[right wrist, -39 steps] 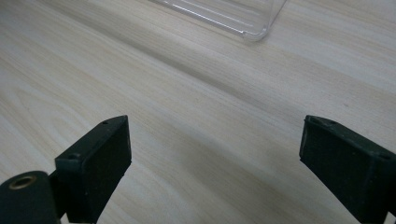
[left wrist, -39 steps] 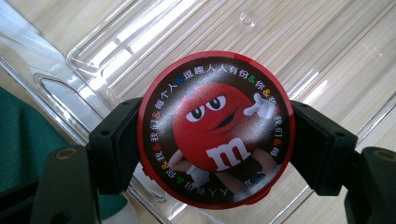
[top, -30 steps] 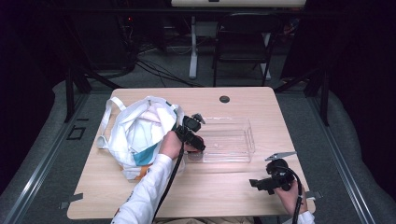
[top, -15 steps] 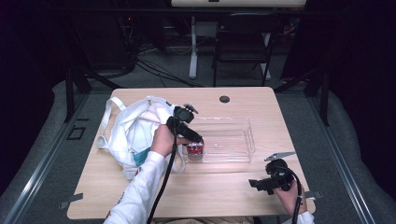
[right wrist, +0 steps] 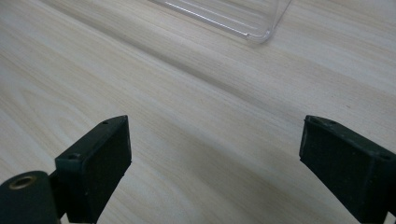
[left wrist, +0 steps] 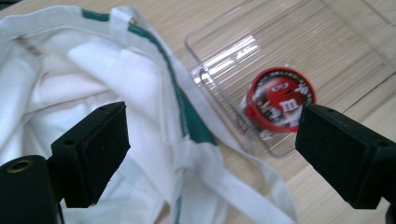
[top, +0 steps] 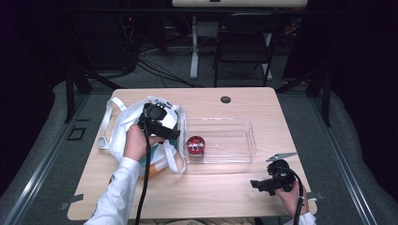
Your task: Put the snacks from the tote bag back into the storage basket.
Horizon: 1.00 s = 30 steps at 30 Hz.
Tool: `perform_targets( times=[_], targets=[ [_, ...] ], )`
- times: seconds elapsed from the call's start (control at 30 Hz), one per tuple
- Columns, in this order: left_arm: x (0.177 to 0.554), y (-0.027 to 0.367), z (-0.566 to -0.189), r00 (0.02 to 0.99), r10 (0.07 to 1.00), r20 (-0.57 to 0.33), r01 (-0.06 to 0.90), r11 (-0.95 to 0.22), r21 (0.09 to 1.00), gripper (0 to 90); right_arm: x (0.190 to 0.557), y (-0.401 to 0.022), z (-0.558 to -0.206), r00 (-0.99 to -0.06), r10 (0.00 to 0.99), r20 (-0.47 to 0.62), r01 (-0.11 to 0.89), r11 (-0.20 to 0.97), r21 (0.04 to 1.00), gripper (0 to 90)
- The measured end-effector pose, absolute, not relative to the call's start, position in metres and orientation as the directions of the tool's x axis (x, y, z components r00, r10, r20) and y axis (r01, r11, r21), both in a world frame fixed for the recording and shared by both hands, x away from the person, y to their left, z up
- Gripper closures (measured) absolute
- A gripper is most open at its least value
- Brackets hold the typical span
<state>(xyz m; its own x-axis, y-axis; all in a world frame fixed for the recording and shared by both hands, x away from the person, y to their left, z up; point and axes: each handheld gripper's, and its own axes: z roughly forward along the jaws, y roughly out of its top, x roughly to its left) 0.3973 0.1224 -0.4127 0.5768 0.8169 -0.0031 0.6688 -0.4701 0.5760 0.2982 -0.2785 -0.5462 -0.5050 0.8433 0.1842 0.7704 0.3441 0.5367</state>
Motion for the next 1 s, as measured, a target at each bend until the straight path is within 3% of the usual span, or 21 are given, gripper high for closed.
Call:
perform_targets(
  times=[0.43, 1.0],
  targets=[
    [0.362, 0.176, -0.425, 0.508, 0.859, 0.055, 0.685, -0.443, 0.579, 8.7, 0.298, -0.278, -0.546, -0.503, 0.845, 0.181, 0.772, 0.345, 0.535, 8.7],
    [0.304, 0.248, -0.454, 0.435, 0.9, 0.003, 0.751, -0.365, 0.551, 8.6, 0.298, -0.277, -0.547, -0.504, 0.846, 0.174, 0.772, 0.35, 0.53, 8.7]
  ],
)
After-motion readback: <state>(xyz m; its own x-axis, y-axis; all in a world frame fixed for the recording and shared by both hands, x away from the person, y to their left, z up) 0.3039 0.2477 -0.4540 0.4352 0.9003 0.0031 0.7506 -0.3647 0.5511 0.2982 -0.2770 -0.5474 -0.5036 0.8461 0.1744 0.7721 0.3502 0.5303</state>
